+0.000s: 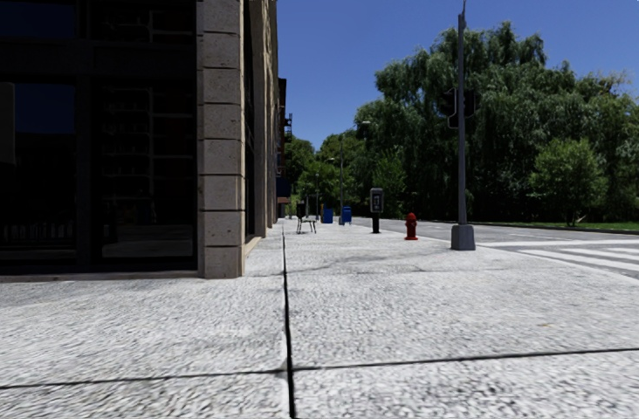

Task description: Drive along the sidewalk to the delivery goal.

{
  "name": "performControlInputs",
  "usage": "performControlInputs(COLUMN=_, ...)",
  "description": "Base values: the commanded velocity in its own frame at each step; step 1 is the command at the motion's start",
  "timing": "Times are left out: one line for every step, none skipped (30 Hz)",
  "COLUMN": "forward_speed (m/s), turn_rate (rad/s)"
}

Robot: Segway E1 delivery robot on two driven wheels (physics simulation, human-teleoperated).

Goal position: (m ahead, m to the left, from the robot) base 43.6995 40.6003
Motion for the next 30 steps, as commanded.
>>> performControlInputs(forward_speed=1.47, turn_rate=0.0)
performControlInputs(forward_speed=1.48, turn_rate=0.0)
performControlInputs(forward_speed=1.48, turn_rate=0.0)
performControlInputs(forward_speed=1.48, turn_rate=0.0)
performControlInputs(forward_speed=1.48, turn_rate=0.0)
performControlInputs(forward_speed=1.48, turn_rate=0.0)
performControlInputs(forward_speed=1.49, turn_rate=0.0)
performControlInputs(forward_speed=1.49, turn_rate=0.0)
performControlInputs(forward_speed=1.49, turn_rate=0.0)
performControlInputs(forward_speed=1.49, turn_rate=0.0)
performControlInputs(forward_speed=1.49, turn_rate=0.0)
performControlInputs(forward_speed=1.49, turn_rate=0.0)
performControlInputs(forward_speed=1.57, turn_rate=0.0)
performControlInputs(forward_speed=2.0, turn_rate=0.0)
performControlInputs(forward_speed=2.0, turn_rate=0.0)
performControlInputs(forward_speed=2.0, turn_rate=0.0)
performControlInputs(forward_speed=2.0, turn_rate=0.0)
performControlInputs(forward_speed=2.0, turn_rate=0.0)
performControlInputs(forward_speed=2.0, turn_rate=0.0)
performControlInputs(forward_speed=2.0, turn_rate=0.0)
performControlInputs(forward_speed=2.0, turn_rate=0.0)
performControlInputs(forward_speed=2.0, turn_rate=0.0)
performControlInputs(forward_speed=2.0, turn_rate=0.0)
performControlInputs(forward_speed=2.0, turn_rate=0.0)
performControlInputs(forward_speed=2.0, turn_rate=0.0)
performControlInputs(forward_speed=2.0, turn_rate=0.0)
performControlInputs(forward_speed=2.0, turn_rate=0.0)
performControlInputs(forward_speed=2.0, turn_rate=0.0)
performControlInputs(forward_speed=2.0, turn_rate=0.0)
performControlInputs(forward_speed=2.0, turn_rate=0.0)
